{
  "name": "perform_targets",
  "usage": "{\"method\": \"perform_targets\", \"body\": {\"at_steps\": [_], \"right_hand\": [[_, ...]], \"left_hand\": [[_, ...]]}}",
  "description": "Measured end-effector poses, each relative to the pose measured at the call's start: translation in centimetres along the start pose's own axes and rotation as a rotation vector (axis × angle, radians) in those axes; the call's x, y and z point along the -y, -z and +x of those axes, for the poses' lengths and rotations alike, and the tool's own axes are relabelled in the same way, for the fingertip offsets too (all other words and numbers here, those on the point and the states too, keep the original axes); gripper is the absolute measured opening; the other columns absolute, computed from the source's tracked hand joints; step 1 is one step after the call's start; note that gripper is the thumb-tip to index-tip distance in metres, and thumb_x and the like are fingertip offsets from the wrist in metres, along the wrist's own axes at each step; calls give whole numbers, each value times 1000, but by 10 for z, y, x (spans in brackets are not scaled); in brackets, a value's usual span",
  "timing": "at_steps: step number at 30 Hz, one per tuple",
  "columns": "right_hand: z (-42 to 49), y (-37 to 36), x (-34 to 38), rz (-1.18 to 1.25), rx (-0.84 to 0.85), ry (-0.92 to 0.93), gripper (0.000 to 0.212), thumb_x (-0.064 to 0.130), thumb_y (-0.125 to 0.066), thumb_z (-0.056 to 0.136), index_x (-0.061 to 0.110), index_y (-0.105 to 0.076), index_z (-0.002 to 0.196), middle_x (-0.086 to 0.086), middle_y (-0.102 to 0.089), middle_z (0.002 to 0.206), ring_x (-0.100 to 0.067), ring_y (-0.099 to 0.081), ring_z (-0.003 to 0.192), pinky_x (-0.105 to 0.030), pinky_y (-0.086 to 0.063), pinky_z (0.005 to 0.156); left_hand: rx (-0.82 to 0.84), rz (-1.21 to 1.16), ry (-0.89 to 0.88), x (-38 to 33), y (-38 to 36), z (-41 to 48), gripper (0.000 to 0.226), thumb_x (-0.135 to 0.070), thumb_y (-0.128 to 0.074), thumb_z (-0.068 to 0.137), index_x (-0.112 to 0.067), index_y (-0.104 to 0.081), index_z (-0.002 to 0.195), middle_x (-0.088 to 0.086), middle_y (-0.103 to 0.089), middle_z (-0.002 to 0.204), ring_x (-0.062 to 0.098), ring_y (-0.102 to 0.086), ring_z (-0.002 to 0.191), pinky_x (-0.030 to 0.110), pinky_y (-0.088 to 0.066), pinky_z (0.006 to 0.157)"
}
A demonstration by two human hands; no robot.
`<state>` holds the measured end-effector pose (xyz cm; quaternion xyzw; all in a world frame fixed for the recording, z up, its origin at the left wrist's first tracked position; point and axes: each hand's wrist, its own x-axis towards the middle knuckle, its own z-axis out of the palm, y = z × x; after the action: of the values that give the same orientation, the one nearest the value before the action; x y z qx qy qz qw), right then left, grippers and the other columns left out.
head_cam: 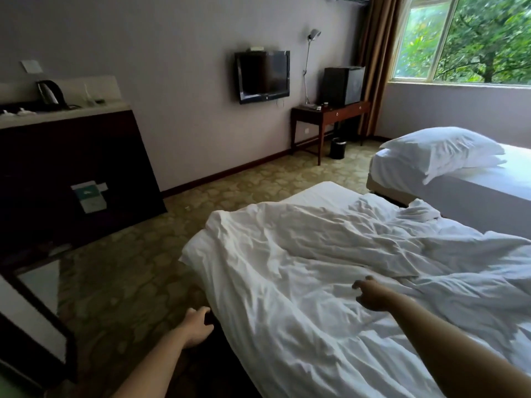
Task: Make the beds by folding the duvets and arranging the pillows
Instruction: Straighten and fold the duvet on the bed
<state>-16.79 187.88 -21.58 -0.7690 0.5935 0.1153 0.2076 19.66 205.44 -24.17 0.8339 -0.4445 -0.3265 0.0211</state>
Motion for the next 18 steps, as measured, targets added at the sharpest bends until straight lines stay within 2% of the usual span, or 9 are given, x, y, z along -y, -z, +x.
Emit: {"method": "perform_targets", "body": {"at_steps": [4,7,10,14,18], "right_hand": [[91,21,74,3,-4,23,45,22,-46,97,19,-38,141,-14,-25,149,-29,-38,133,-29,-32,107],[173,36,136,17,-23,64,45,23,-46,97,19,-37,141,-14,-26,149,-27,-40,131,-32,-34,107],[252,43,203,38,-16,103,44,25,-43,98,18,-37,142,-12,-30,148,-27,-43,129,-33,-36,106],[321,31,293,55,68,157,43,22,-42,99,16,-37,141,-12,-35,143,-28,-44,127,-31,-36,104],[359,4,360,78,175,207,43,21,-42,99,17,-37,142,-9,-37,144,-26,-43,129,-31,-34,104]], "left_hand": [[12,-31,68,44,49,78,57,-26,-47,97,-15,-23,148,15,-16,150,26,-31,137,30,-30,111],[-37,-31,79,66,109,146,57,-26,-46,97,-13,-23,148,16,-21,147,26,-31,137,26,-29,110],[-43,-26,74,84,175,205,54,-26,-44,98,-15,-24,147,13,-22,148,26,-32,137,30,-29,110],[-61,-30,92,115,245,277,51,-24,-45,98,-15,-28,145,14,-24,147,27,-34,134,33,-31,109],[15,-140,134,149,273,348,50,-21,-48,97,-12,-31,144,15,-30,147,30,-34,134,36,-33,109]]}}
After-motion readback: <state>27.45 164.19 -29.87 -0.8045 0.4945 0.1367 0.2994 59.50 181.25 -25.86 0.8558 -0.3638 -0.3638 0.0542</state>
